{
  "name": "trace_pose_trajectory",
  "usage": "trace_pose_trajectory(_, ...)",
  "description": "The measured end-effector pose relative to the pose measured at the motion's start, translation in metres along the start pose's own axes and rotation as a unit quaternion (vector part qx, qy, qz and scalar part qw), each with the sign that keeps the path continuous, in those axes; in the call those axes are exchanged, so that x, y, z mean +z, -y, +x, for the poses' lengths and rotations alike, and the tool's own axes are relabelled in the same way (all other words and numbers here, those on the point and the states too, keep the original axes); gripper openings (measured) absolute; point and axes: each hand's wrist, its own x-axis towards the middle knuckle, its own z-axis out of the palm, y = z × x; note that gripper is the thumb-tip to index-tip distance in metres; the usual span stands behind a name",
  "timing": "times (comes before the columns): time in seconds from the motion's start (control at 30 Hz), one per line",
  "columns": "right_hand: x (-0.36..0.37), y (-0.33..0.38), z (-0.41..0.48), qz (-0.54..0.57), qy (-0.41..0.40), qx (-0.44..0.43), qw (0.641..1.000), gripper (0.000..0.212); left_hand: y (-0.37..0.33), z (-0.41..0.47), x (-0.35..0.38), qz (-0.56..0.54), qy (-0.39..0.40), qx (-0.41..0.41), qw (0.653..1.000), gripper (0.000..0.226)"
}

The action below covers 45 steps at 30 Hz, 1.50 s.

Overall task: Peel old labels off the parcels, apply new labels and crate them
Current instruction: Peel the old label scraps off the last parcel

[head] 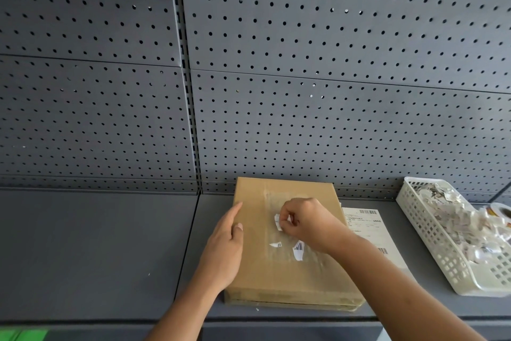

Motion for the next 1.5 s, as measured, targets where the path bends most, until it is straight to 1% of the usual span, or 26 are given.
trace_pose_trajectory(0.1,-0.006,-0.001,-0.004,0.043,0.006,0.007,0.999,0.006,-0.001,0.000,0.000,0.002,0.000,0.000,1.000,0.046)
trace_pose_trajectory(0.17,-0.008,0.001,-0.005,0.038,0.019,-0.011,0.999,0.004,0.000,0.000,0.000,0.001,-0.001,-0.001,1.000,0.046)
trace_pose_trajectory(0.3,-0.002,-0.002,-0.002,-0.042,0.021,-0.072,0.996,0.012,0.001,0.001,0.000,0.006,-0.004,0.001,1.000,0.046)
trace_pose_trajectory(0.5,0.010,-0.001,-0.002,-0.120,-0.002,-0.102,0.988,0.011,0.002,0.002,0.000,0.003,-0.004,-0.002,1.000,0.046)
trace_pose_trajectory(0.67,0.011,-0.004,-0.002,-0.071,-0.026,-0.068,0.995,0.009,0.003,0.003,0.001,0.006,-0.006,0.002,1.000,0.047)
trace_pose_trajectory(0.83,0.003,-0.004,0.000,0.042,-0.083,-0.003,0.996,0.005,0.004,0.002,0.000,0.004,-0.006,0.005,1.000,0.047)
trace_pose_trajectory(0.93,0.000,-0.004,-0.004,0.066,-0.061,-0.003,0.996,0.008,0.003,0.002,0.000,0.003,-0.004,0.005,1.000,0.046)
trace_pose_trajectory(1.03,0.001,-0.002,-0.006,0.058,-0.037,-0.040,0.997,0.016,0.003,0.003,0.000,0.004,-0.004,0.003,1.000,0.046)
trace_pose_trajectory(1.13,0.003,-0.003,-0.006,0.034,-0.023,-0.066,0.997,0.012,0.004,0.002,0.000,0.004,-0.003,0.005,1.000,0.046)
trace_pose_trajectory(1.23,0.005,-0.006,-0.005,0.016,-0.027,-0.063,0.998,0.008,0.003,0.002,0.000,0.003,-0.004,0.006,1.000,0.047)
trace_pose_trajectory(1.37,0.008,-0.010,-0.002,-0.012,-0.049,-0.077,0.996,0.014,0.003,0.002,0.000,0.001,-0.006,0.008,1.000,0.047)
trace_pose_trajectory(1.5,0.013,-0.013,-0.002,-0.027,-0.042,-0.082,0.995,0.021,0.004,0.003,0.001,0.003,-0.008,0.009,1.000,0.046)
